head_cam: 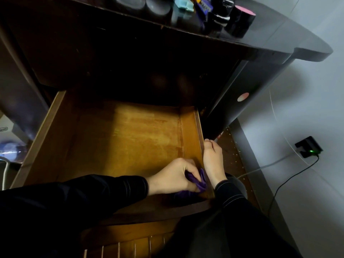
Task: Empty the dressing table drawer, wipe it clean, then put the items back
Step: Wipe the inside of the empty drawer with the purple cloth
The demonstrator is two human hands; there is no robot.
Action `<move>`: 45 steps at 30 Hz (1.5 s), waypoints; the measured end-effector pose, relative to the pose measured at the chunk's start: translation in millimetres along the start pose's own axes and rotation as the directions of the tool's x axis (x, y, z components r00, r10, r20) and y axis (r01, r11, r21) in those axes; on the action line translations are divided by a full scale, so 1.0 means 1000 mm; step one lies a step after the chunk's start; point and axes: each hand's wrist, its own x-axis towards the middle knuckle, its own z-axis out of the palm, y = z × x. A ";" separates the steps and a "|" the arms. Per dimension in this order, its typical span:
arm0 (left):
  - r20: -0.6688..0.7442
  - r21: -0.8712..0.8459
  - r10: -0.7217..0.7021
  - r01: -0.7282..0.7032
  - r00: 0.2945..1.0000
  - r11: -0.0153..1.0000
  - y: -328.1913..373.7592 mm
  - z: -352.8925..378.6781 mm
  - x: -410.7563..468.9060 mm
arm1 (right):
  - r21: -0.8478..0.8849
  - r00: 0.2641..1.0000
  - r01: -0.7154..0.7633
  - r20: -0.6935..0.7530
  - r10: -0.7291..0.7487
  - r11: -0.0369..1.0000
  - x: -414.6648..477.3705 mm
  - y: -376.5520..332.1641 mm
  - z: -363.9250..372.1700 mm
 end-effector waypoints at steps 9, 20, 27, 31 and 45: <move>0.168 -0.038 0.004 0.002 0.986 0.999 -0.001 0.000 0.000 | -0.004 1.000 -0.004 -0.007 0.004 1.000 0.002 0.002 0.000; 0.397 0.668 -0.047 -0.253 0.917 0.700 -0.027 0.001 -0.004 | -0.016 1.000 -0.016 -0.008 0.016 1.000 0.001 -0.001 0.000; 0.200 0.825 -0.120 -0.101 0.972 0.556 -0.034 -0.011 0.019 | -0.034 1.000 -0.002 -0.011 0.002 0.999 0.004 0.002 0.000; -0.037 0.832 -0.087 0.079 0.996 0.549 -0.047 -0.042 0.053 | -0.028 1.000 -0.013 -0.006 0.013 1.000 0.005 0.003 -0.001; 0.045 0.832 -0.195 0.071 0.980 0.550 -0.043 -0.049 0.051 | 0.007 1.000 -0.025 -0.006 0.025 1.000 0.005 0.001 -0.001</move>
